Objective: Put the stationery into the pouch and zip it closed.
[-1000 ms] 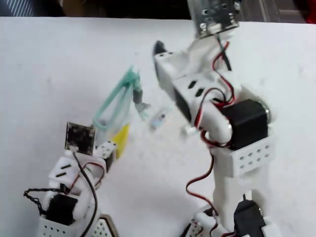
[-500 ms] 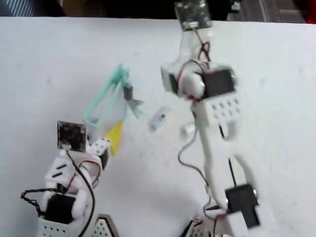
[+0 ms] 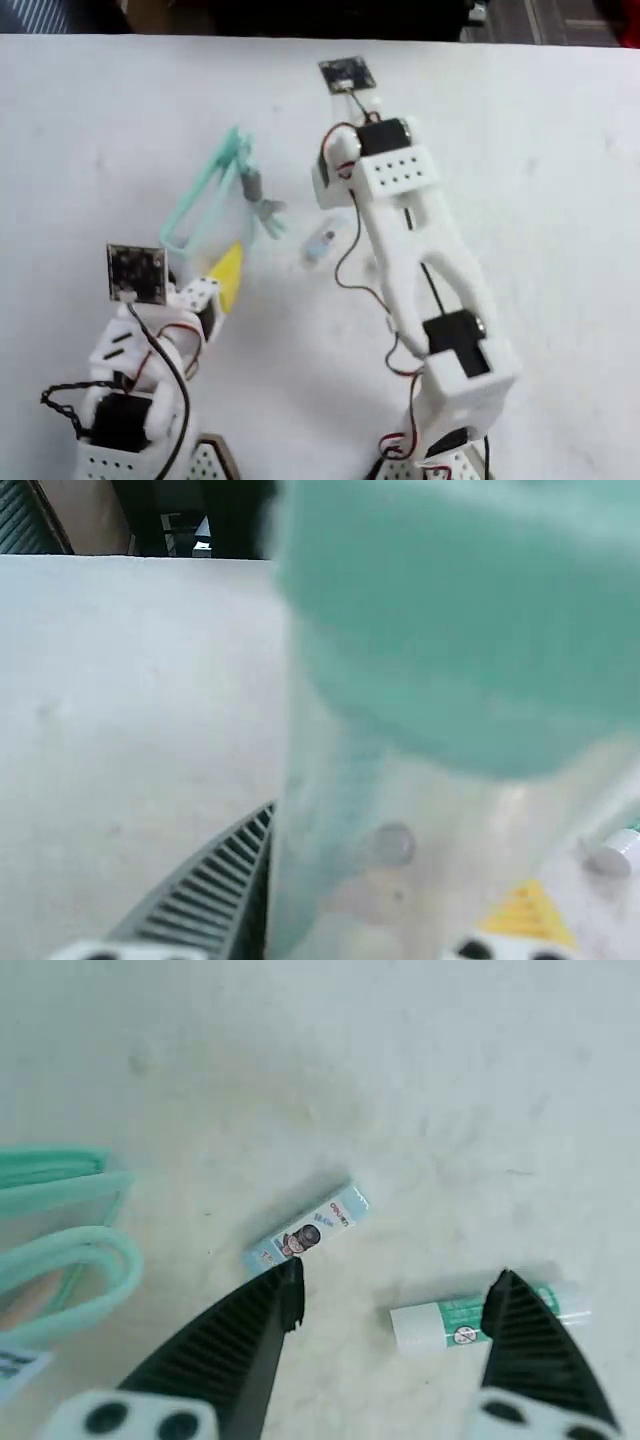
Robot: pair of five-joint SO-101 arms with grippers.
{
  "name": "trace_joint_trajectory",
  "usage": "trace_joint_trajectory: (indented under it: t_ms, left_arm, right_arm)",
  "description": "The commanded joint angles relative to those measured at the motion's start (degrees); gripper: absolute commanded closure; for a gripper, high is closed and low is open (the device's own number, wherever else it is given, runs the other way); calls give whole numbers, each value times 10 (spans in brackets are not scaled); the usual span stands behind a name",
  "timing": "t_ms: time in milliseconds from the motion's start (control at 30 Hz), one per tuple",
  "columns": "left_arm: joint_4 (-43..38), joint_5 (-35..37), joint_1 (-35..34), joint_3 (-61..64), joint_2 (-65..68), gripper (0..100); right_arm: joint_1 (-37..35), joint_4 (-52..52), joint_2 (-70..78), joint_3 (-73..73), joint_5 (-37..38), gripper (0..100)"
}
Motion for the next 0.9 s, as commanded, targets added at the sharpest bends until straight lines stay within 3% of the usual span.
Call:
trace_joint_trajectory:
  t_ms: [0, 167, 400, 867]
  left_arm:
    - [-8, 9, -5, -6, -3, 763]
    - [-10, 8, -5, -5, -3, 763]
    - [-10, 8, -5, -5, -3, 763]
    - [-11, 7, -5, -5, -3, 763]
  right_arm:
    - [1, -10, 14, -7, -40, 721]
    - [1, -11, 27, -7, -66, 720]
    - [2, -37, 29, -3, -163, 720]
    - [-47, -97, 112, 4, -168, 722]
